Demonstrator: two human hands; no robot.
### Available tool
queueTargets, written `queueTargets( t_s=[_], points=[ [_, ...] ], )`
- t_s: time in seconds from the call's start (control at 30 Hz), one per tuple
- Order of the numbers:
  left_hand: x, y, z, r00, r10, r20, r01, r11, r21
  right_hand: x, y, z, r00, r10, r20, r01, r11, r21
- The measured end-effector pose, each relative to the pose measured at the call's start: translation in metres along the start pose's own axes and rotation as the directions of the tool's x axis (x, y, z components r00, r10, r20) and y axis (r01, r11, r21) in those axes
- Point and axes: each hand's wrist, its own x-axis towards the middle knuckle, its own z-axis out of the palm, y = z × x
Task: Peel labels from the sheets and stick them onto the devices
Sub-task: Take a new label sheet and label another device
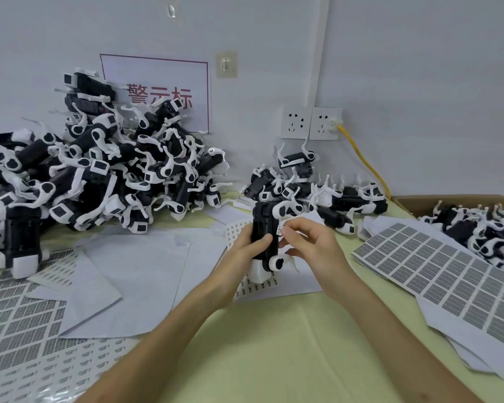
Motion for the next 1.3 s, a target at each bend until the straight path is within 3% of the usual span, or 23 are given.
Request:
queueTargets(
  t_s=[1.3],
  points=[
    [-0.0063,-0.0023,0.0071,0.991,0.130,0.032,-0.134,0.967,0.215,0.0011,0.0040,0.0042,0.996,-0.074,-0.058,0.068,0.992,-0.108]
  ],
)
